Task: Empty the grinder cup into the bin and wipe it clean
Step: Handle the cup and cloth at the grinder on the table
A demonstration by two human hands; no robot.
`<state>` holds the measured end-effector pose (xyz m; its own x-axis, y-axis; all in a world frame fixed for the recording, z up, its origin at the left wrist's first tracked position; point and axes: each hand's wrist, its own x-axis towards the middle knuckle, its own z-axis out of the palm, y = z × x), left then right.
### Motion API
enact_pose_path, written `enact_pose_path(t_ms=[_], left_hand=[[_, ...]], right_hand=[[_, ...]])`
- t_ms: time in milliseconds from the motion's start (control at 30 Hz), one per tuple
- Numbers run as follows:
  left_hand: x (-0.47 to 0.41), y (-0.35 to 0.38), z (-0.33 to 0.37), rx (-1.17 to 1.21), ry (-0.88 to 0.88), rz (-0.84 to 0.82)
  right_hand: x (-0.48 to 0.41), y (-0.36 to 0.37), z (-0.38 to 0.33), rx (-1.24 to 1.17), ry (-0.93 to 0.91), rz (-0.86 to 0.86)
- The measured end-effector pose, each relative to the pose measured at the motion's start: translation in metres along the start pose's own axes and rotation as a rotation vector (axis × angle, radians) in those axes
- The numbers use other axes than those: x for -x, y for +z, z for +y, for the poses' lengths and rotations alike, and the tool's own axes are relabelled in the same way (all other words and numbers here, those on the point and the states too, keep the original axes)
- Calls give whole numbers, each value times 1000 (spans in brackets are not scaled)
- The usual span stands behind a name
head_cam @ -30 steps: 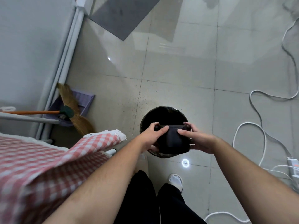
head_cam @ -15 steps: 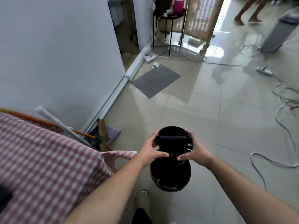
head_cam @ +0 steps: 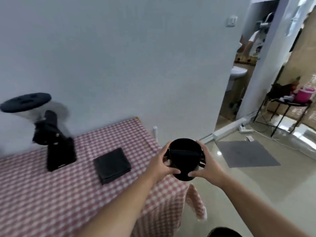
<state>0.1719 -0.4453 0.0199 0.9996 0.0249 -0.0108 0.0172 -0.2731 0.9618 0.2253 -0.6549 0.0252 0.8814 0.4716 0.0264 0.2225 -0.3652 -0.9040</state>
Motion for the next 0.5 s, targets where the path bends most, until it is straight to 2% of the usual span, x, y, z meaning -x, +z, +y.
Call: enact_pose_path(t_ms=[100, 267, 500], left_hand=[[26, -73, -19, -70, -38, 136], [69, -190, -57, -217, -129, 330], [122, -312, -109, -41, -306, 425]], right_hand=[[-41, 64, -34, 28, -52, -161], [-94, 185, -83, 81, -88, -318], [-145, 332, -125, 176, -97, -487]])
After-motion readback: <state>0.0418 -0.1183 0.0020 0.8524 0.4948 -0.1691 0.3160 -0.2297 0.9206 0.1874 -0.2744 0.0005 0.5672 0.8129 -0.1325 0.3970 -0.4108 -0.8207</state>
